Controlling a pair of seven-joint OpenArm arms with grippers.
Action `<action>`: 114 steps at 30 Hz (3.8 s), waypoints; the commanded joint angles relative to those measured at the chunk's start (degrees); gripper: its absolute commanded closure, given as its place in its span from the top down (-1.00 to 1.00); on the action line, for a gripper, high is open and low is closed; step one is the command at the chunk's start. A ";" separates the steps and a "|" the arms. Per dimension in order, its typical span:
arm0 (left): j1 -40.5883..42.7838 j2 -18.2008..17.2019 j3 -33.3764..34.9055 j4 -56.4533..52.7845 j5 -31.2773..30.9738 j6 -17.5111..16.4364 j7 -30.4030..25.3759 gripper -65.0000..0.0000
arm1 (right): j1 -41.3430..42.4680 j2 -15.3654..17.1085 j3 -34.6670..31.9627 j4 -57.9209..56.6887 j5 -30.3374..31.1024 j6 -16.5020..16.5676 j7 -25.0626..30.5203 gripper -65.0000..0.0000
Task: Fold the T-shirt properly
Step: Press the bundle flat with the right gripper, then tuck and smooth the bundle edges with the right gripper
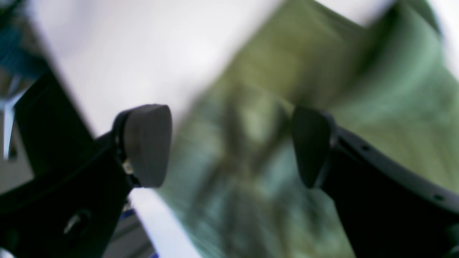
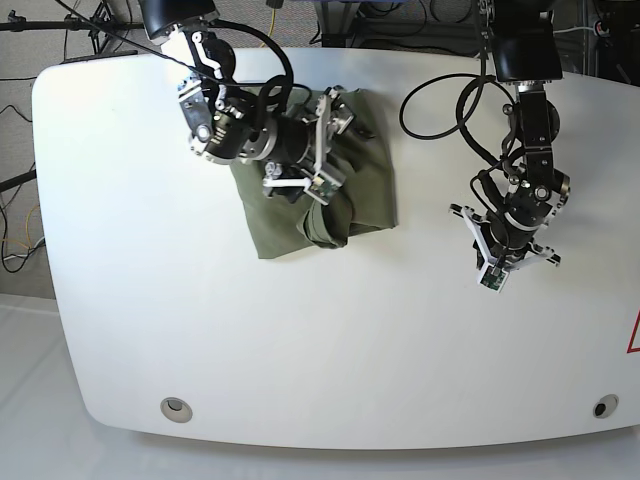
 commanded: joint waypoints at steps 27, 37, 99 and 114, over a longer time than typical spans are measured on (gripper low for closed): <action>-1.29 -0.10 0.30 1.04 -0.30 0.26 -1.00 -0.96 | 6.47 0.33 8.31 0.50 0.17 -5.23 1.07 0.50; -1.03 -0.01 0.30 1.04 -0.30 0.26 -1.00 -0.96 | 6.47 1.56 13.32 -4.59 0.09 -5.32 1.33 -0.09; -1.29 1.22 0.30 -3.36 -0.39 0.26 -1.09 -0.96 | 8.58 -11.19 -3.65 -4.16 -14.51 -5.40 0.02 -1.00; -1.29 1.92 0.91 -2.21 -0.48 0.17 -1.09 -0.96 | 6.30 -3.28 6.64 -3.89 -14.42 -7.87 -0.60 -1.00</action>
